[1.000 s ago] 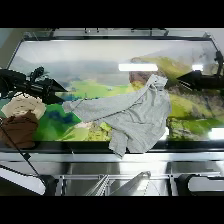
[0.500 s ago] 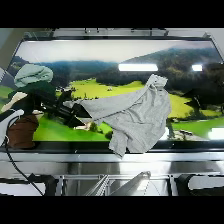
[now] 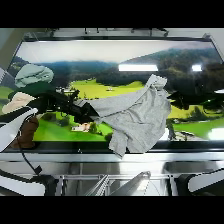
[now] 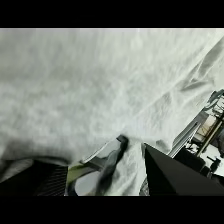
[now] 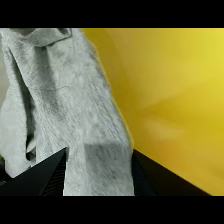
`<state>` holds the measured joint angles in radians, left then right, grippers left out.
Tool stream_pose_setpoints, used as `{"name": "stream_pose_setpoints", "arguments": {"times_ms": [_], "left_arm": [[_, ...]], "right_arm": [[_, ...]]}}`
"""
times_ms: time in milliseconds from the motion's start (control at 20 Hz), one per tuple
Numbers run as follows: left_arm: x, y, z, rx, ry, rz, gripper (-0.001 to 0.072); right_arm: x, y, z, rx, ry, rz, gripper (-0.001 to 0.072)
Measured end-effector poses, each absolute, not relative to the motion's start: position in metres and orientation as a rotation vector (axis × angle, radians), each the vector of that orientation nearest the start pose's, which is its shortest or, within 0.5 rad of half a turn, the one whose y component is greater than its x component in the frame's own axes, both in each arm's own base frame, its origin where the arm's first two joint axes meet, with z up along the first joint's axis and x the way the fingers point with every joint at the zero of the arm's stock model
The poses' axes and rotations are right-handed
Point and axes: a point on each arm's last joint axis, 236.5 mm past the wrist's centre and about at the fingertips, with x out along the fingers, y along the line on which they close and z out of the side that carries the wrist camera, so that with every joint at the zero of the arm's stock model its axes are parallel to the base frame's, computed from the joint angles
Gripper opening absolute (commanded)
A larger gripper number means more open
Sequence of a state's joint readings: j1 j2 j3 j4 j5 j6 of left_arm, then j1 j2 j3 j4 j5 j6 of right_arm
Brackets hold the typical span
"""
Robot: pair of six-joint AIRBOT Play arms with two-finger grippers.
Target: Fold the shirts.
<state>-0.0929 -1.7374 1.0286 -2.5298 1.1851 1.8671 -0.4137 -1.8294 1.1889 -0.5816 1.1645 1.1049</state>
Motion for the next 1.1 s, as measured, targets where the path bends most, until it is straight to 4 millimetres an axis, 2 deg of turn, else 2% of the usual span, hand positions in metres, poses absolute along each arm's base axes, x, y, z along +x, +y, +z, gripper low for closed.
{"name": "stream_pose_setpoints", "arguments": {"times_ms": [50,100,150,200,250,400,500,650,750,850,950,1000,1100], "left_arm": [[0.337,-0.213,-0.114,-0.779,1.669,-0.570,0.0519],[0.343,-0.216,-0.116,-0.773,1.665,-0.577,0.0505],[0.349,-0.219,-0.118,-0.762,1.661,-0.582,0.0413],[0.355,-0.220,-0.121,-0.744,1.654,-0.583,0.0157],[0.361,-0.221,-0.125,-0.722,1.643,-0.578,0.0016],[0.372,-0.226,-0.120,-0.688,1.629,-0.613,0.0018],[0.378,-0.224,-0.102,-0.647,1.607,-0.653,0.0018],[0.380,-0.227,-0.032,-0.625,1.536,-0.783,0.0020],[0.377,-0.222,0.026,-0.584,1.462,-0.860,0.0020],[0.366,-0.213,0.087,-0.539,1.386,-0.921,0.0021],[0.356,-0.199,0.147,-0.497,1.283,-0.937,0.0021],[0.349,-0.194,0.175,-0.480,1.229,-0.940,0.0022],[0.331,-0.181,0.229,-0.428,1.104,-0.936,0.0022]], "right_arm": [[0.442,0.013,-0.110,0.987,1.275,0.331,0.0475],[0.446,0.021,-0.111,0.978,1.284,0.340,0.0411],[0.450,0.028,-0.113,0.961,1.292,0.346,0.0303],[0.452,0.034,-0.115,0.946,1.302,0.354,0.0088],[0.455,0.041,-0.117,0.928,1.312,0.359,0.0019],[0.457,0.058,-0.113,0.881,1.321,0.409,0.0018],[0.458,0.061,-0.095,0.856,1.296,0.450,0.0017],[0.464,0.049,-0.042,0.827,1.192,0.485,0.0017],[0.466,0.028,0.007,0.794,1.082,0.479,0.0017],[0.463,0.005,0.054,0.758,0.974,0.452,0.0016],[0.452,-0.018,0.107,0.716,0.856,0.423,0.0017],[0.441,-0.023,0.136,0.689,0.798,0.427,0.0017],[0.412,-0.021,0.197,0.623,0.678,0.459,0.0017]]}}
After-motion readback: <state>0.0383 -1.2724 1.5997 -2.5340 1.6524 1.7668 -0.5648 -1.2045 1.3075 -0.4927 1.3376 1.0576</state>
